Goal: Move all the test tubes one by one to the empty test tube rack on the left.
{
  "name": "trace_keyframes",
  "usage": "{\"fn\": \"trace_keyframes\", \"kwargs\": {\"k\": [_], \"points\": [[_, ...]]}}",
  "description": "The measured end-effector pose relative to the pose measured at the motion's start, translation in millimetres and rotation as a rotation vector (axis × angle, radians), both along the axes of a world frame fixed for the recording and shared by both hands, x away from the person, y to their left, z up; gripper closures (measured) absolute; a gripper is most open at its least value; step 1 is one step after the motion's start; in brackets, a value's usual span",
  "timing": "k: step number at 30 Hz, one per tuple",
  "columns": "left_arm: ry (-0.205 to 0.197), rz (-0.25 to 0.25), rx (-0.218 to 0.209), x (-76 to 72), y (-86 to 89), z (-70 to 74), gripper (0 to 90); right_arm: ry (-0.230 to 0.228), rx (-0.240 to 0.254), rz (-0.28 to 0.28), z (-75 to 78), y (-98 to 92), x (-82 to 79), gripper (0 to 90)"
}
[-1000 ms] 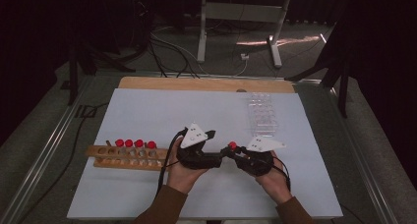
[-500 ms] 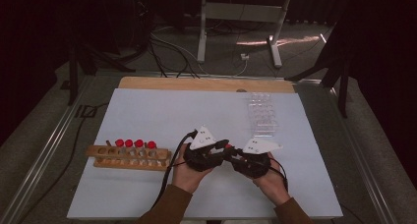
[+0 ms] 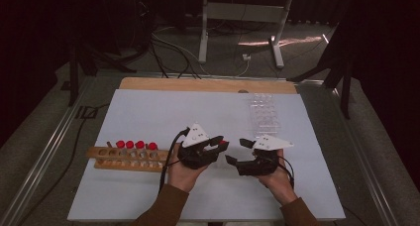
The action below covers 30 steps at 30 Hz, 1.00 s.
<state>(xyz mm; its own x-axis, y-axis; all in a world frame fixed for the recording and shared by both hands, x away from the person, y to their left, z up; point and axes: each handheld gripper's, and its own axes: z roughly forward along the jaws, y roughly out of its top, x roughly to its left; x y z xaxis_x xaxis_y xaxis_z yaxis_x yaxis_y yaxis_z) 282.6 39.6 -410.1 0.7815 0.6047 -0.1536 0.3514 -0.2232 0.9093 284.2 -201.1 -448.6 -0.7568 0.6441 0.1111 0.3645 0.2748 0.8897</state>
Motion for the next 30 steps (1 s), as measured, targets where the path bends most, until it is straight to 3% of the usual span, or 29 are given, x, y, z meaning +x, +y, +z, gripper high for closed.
{"fn": "trace_keyframes", "kwargs": {"k": [6, 16, 23, 30], "points": [[-0.006, 0.045, -0.017, 4.4, 18.1, 8.0, 71.1, -0.006, -0.014, -0.069, 2.1, -18.3, 1.8, 5.4], [-0.034, 0.138, -0.045, 10.0, 55.1, 23.9, 71.2, -0.007, -0.022, -0.132, -7.1, -51.2, -1.6, 2.5], [-0.064, 0.205, -0.068, 10.8, 86.7, 34.1, 71.1, -0.021, 0.017, -0.187, -3.3, -69.0, -0.3, 0.2], [-0.091, 0.269, -0.076, 9.6, 119.8, 42.3, 71.2, -0.032, 0.033, -0.206, -0.8, -76.6, 0.0, 0.1]]}}
